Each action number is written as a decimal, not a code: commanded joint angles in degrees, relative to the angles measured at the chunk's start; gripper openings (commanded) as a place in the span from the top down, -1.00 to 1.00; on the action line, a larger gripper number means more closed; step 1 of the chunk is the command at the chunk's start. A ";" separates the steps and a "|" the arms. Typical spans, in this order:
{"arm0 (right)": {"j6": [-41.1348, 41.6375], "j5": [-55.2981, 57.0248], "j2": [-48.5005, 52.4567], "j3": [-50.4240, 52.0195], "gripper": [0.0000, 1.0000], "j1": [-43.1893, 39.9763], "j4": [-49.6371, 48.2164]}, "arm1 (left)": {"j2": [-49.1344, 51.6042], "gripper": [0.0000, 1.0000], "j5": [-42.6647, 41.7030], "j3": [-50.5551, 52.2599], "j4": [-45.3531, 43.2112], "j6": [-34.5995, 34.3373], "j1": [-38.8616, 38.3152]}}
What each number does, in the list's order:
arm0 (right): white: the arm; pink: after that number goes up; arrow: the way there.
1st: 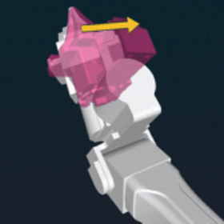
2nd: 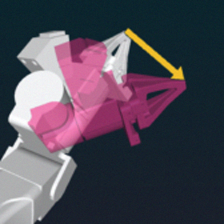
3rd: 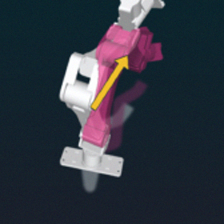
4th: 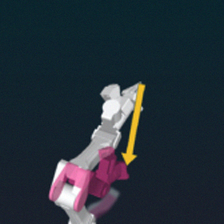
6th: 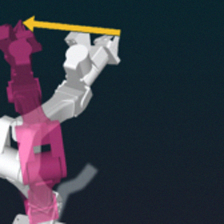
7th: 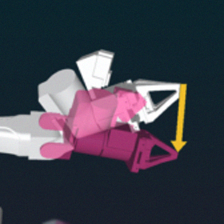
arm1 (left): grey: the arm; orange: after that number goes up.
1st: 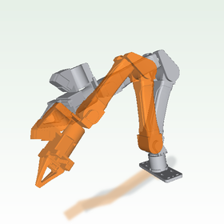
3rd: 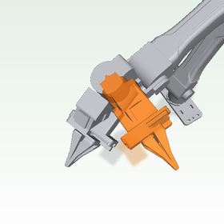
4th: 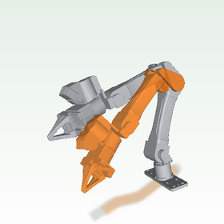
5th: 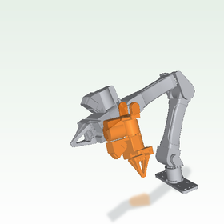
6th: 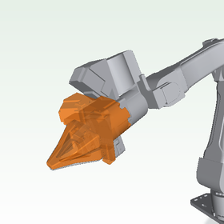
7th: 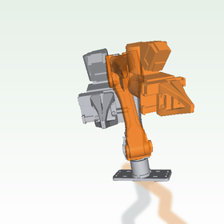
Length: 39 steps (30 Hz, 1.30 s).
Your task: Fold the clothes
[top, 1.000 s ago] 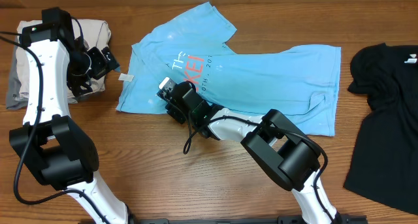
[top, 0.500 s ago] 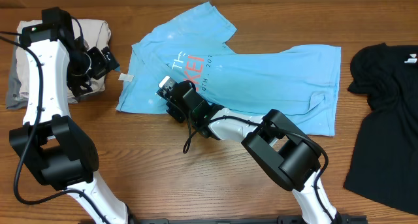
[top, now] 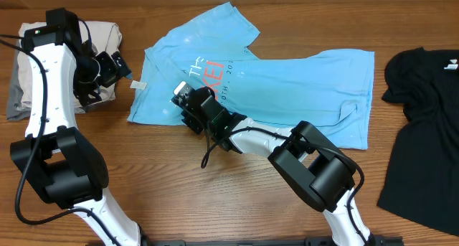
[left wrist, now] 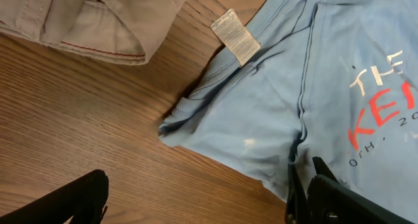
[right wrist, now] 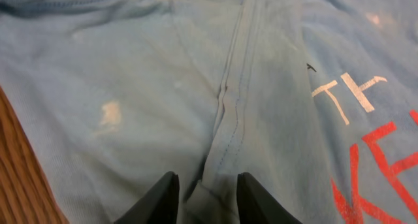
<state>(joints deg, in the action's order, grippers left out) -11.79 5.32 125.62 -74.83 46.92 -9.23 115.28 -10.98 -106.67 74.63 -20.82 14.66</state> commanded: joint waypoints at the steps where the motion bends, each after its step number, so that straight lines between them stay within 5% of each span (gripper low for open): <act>1: 0.33 -0.79 -2.71 -0.66 0.30 0.26 0.35 | -1.81 -1.00 -0.48 -1.05 0.04 0.48 -0.09; 39: 3.93 -5.42 -2.12 -0.63 0.17 -2.25 0.57 | -1.81 -0.99 -0.46 -1.05 -0.11 0.48 -0.76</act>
<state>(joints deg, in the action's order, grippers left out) -8.32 1.19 125.62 -74.83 44.34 -8.36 115.28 -10.98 -106.67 74.59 -20.82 14.24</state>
